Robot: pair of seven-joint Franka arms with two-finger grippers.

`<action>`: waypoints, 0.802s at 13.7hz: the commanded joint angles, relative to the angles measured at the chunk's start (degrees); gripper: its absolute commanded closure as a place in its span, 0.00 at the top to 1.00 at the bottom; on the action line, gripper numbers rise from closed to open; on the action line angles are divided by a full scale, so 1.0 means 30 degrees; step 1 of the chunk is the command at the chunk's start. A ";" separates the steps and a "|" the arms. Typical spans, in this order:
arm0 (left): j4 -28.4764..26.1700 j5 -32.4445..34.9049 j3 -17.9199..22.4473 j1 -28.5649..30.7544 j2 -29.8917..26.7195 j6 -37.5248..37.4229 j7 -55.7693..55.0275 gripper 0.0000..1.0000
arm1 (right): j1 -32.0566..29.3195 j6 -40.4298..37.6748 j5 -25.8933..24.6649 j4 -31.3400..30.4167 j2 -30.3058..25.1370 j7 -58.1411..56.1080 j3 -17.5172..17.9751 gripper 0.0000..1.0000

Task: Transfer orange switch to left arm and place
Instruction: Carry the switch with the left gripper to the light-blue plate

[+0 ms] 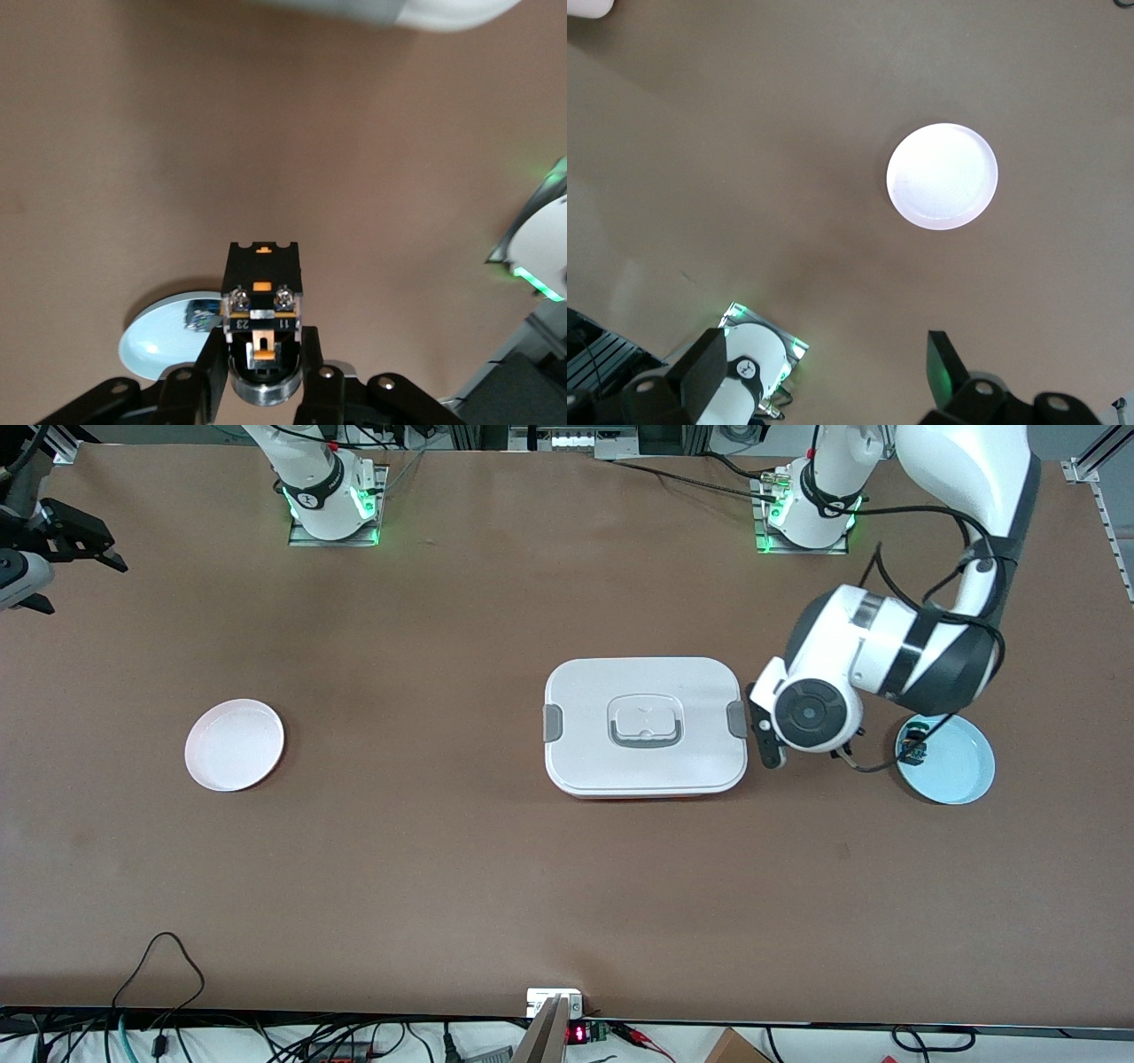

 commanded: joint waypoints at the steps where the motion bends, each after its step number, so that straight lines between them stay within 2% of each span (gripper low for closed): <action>1: -0.1501 0.1515 -0.0182 0.1520 -0.0445 0.1358 0.2402 0.06 | 0.0091 0.2032 -0.0122 -0.2842 -0.1993 0.1694 0.0054 1.00; 3: -0.2380 0.2540 -0.0182 0.2545 -0.0416 0.1652 0.2669 0.05 | 0.0704 0.2039 -0.0179 -0.3234 -0.2177 0.3251 0.0054 1.00; 6: -0.3087 0.3425 -0.0182 0.3862 0.0082 0.2149 0.3515 0.05 | 0.0736 0.2184 0.0201 -0.3088 -0.2118 0.3433 0.0024 1.00; 11: -0.3469 0.5120 -0.0182 0.6676 0.0841 0.5460 0.5480 0.05 | 0.0677 0.2302 0.0260 -0.2941 -0.2176 0.3169 -0.0122 1.00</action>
